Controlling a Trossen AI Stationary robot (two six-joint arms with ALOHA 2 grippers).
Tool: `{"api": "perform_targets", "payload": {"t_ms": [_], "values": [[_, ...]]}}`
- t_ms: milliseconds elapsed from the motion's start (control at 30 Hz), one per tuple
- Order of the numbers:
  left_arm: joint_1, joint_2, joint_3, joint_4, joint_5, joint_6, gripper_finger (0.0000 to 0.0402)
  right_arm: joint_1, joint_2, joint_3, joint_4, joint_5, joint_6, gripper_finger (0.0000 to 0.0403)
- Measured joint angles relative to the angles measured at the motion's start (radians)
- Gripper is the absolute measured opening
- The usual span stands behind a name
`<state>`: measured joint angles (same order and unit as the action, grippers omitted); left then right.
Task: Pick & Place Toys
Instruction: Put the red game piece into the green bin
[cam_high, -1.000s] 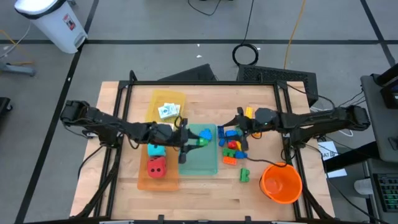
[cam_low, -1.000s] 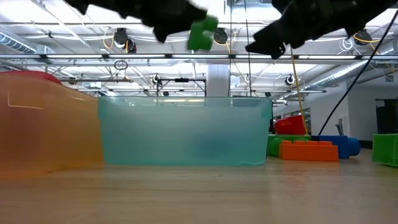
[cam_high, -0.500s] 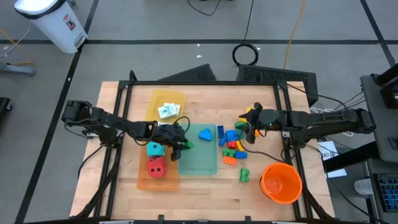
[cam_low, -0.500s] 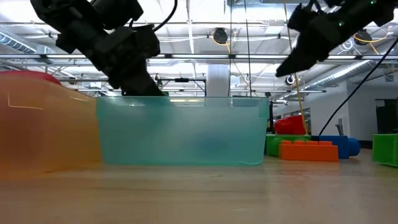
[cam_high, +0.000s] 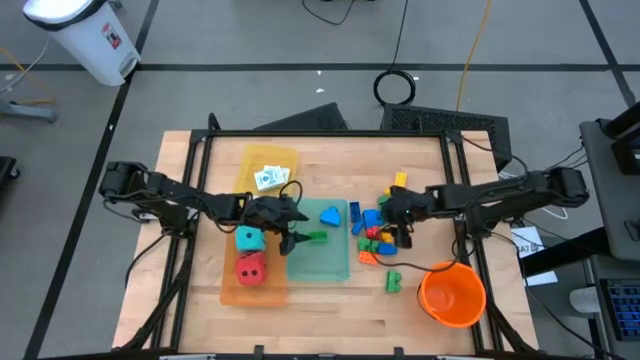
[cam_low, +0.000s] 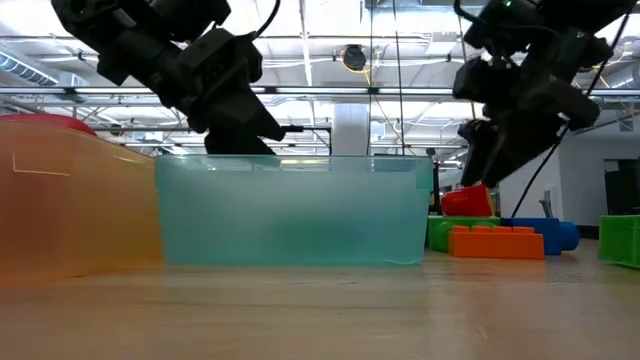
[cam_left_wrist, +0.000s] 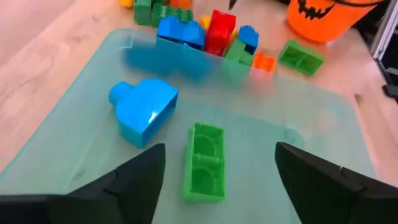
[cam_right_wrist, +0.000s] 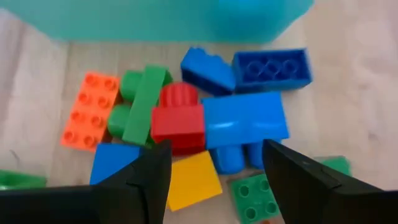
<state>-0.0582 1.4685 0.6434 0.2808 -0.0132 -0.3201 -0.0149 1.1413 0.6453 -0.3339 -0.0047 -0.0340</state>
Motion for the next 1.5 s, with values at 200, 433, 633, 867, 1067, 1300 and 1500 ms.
{"api": "perform_targets", "payload": {"t_ms": [200,433,633,867,1067,1300,1500], "values": [[0.000,0.000,0.000,0.012,-0.001,0.003,0.0337,0.013,0.054,0.000,0.024,0.000,0.018,0.0217],[0.000,0.000,0.001,0.017,-0.016,0.014,0.0339,0.034,0.019,0.000,0.029,0.001,0.092,0.0218],[0.000,0.000,0.001,0.035,-0.016,0.028,0.0340,0.092,0.071,0.000,0.063,0.001,0.093,0.0218],[0.000,0.000,0.001,0.048,-0.016,0.029,0.0340,0.092,0.152,0.000,0.159,0.003,0.101,0.0217],[0.000,0.000,0.001,0.054,-0.016,0.030,0.0340,0.072,0.167,0.000,0.181,0.004,0.096,0.0195],[0.000,0.000,0.001,0.054,-0.016,0.037,0.0340,0.074,0.159,0.000,0.175,0.003,0.067,0.0148],[0.000,0.000,0.001,0.057,-0.016,0.037,0.0340,0.073,0.146,0.000,0.164,0.003,0.033,0.0089]]}}
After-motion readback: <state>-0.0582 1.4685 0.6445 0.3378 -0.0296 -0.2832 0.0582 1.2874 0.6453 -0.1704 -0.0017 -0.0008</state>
